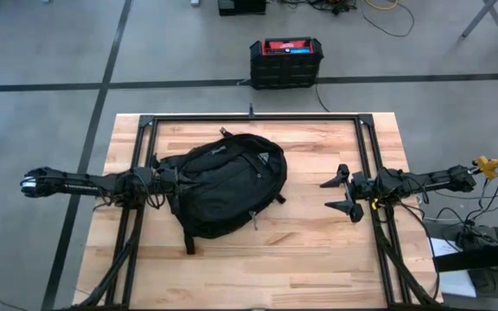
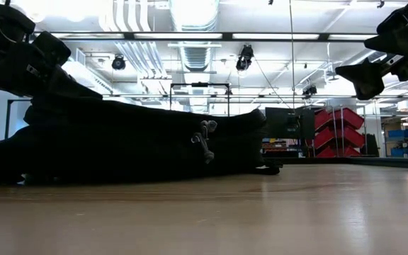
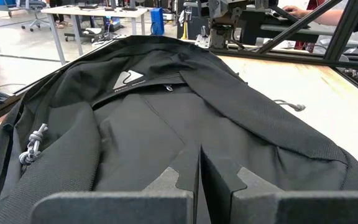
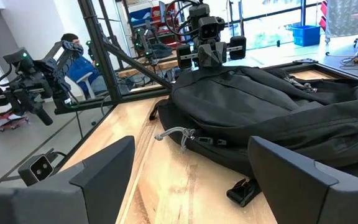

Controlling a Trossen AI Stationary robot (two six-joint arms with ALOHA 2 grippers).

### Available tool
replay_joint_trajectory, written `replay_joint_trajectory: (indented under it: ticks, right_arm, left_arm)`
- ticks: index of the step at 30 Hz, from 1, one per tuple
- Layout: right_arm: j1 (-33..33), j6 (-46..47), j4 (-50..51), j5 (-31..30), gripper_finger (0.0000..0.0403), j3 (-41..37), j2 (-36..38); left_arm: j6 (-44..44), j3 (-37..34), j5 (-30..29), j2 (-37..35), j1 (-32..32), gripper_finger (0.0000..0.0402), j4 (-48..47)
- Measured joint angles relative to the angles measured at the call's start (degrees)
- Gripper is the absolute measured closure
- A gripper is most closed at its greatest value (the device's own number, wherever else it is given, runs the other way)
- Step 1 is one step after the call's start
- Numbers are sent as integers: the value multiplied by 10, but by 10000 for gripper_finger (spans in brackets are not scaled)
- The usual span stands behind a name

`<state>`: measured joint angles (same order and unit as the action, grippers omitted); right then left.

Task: Unpack backpack
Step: Return to Home Position

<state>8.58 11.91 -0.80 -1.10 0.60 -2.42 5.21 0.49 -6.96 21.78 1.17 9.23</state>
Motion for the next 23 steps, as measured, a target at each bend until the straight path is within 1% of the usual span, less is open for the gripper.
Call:
replay_joint_trajectory:
  ticks: [8, 23]
  right_arm:
    - [0, 0, 0, 0, 90, 0, 0]
    - [0, 0, 0, 0, 89, 0, 0]
  left_arm:
    - [0, 0, 0, 0, 0, 402, 0]
    - [0, 0, 0, 0, 0, 402, 0]
